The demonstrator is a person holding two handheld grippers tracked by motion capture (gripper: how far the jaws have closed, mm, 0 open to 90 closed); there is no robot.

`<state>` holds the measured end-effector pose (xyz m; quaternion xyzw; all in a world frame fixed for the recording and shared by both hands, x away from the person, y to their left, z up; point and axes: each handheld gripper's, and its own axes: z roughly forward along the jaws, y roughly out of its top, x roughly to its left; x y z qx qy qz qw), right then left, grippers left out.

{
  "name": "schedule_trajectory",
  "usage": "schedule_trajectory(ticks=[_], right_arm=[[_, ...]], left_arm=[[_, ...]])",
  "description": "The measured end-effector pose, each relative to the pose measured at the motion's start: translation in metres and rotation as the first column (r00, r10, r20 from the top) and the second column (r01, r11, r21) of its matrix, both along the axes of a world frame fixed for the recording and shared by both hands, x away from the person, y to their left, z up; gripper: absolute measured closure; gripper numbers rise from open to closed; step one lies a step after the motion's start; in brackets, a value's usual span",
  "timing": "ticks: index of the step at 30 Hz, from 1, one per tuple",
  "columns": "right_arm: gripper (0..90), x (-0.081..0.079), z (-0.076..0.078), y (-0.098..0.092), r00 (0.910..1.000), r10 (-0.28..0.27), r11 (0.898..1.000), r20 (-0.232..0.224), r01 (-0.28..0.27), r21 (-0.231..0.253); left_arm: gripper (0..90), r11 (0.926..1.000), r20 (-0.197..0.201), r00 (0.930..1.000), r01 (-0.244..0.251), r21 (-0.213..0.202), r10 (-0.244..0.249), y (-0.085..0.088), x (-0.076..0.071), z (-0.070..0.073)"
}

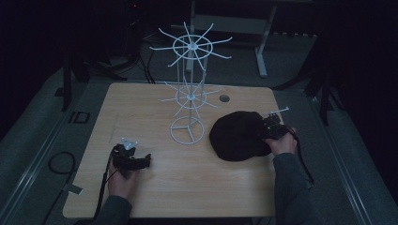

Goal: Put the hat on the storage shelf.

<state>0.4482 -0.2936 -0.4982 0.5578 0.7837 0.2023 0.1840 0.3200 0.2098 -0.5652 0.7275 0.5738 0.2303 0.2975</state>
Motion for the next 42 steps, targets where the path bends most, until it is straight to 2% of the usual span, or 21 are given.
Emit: schedule_trajectory(ticks=[7,8,10,12,13,15,19,24,29,34,42], right_arm=[[49.8,0.006,0.000,0.012,0.9990,-0.036,0.995,-0.028,0.034,-0.097],[49.8,0.006,0.000,0.012,0.9990,-0.036,0.995,-0.028,0.034,-0.097],[59.4,0.008,0.000,0.018,0.9986,-0.044,0.987,-0.031,0.038,-0.157],[67.2,0.008,0.000,0.019,0.9984,-0.048,0.982,-0.032,0.041,-0.185],[71.0,0.009,0.001,0.019,0.9967,-0.073,0.981,-0.035,0.065,-0.185],[75.0,0.011,0.004,0.018,0.9926,-0.111,0.981,-0.048,0.102,-0.163],[78.1,0.013,0.007,0.015,0.9890,-0.131,0.984,-0.068,0.121,-0.134],[79.5,0.013,0.010,0.007,0.9846,-0.152,0.988,-0.086,0.150,-0.033],[79.6,0.012,0.012,0.005,0.9847,-0.143,0.989,-0.100,0.145,0.017],[79.6,0.012,0.014,0.006,0.9857,-0.136,0.989,-0.099,0.141,0.040],[79.5,0.012,0.028,0.001,0.9871,-0.129,0.981,-0.096,0.141,0.132]], left_arm=[[8.8,1.0000,0.002,1.0000,0.002,-0.003,-0.002,-0.001,0.000,0.000],[8.8,1.0000,0.002,1.0000,0.002,-0.003,-0.002,-0.001,0.000,0.000],[8.8,1.0000,0.003,1.0000,0.003,-0.002,-0.003,-0.001,0.000,0.000],[8.8,1.0000,0.001,1.0000,0.005,-0.002,-0.005,-0.002,0.000,0.000],[8.8,1.0000,0.001,1.0000,0.006,-0.001,-0.006,-0.002,0.000,0.000],[8.8,1.0000,0.001,1.0000,0.006,-0.002,-0.006,-0.002,0.000,0.000],[8.8,1.0000,0.002,1.0000,0.006,-0.003,-0.006,-0.002,0.000,0.000],[8.8,1.0000,0.003,1.0000,0.006,-0.004,-0.006,-0.003,0.000,0.000],[8.8,1.0000,0.003,1.0000,0.005,-0.006,-0.005,-0.003,0.000,0.000],[8.8,1.0000,0.003,1.0000,0.006,-0.005,-0.006,-0.003,0.000,0.000],[8.8,1.0000,0.003,1.0000,0.007,-0.004,-0.007,-0.004,0.000,0.000]])
